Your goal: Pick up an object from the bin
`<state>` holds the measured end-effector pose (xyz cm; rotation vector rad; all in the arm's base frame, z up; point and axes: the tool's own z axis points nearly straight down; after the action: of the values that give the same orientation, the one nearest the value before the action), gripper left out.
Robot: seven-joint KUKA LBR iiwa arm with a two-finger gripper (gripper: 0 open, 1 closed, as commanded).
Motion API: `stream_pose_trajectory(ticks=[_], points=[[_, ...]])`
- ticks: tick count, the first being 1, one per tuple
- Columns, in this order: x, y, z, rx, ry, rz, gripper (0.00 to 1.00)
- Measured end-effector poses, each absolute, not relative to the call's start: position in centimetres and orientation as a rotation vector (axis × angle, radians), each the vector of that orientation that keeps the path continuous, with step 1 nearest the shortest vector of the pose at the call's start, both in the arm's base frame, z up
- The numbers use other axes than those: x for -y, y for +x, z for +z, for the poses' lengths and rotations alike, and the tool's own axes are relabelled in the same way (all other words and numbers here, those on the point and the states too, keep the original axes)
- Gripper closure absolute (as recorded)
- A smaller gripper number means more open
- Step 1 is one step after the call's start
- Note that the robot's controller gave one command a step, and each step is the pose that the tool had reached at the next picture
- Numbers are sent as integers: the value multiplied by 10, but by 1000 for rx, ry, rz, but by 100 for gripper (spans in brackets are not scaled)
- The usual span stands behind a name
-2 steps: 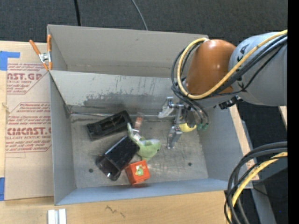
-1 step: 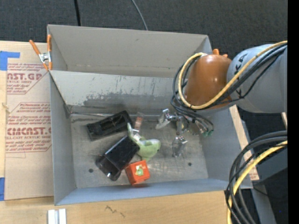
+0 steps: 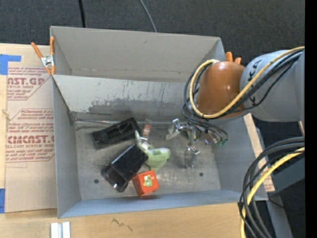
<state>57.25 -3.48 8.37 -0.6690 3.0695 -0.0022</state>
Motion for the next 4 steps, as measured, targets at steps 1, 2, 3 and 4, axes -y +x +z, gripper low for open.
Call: stream_pose_trajectory(ticks=[1, 2, 3, 4], points=[[30, 572, 81, -3002, -870, -13, 0], [20, 556, 81, -2914, -1116, -12, 0], [-35, 517, 82, -3006, -785, -2, 100], [-27, 507, 82, -3056, -796, -11, 0]])
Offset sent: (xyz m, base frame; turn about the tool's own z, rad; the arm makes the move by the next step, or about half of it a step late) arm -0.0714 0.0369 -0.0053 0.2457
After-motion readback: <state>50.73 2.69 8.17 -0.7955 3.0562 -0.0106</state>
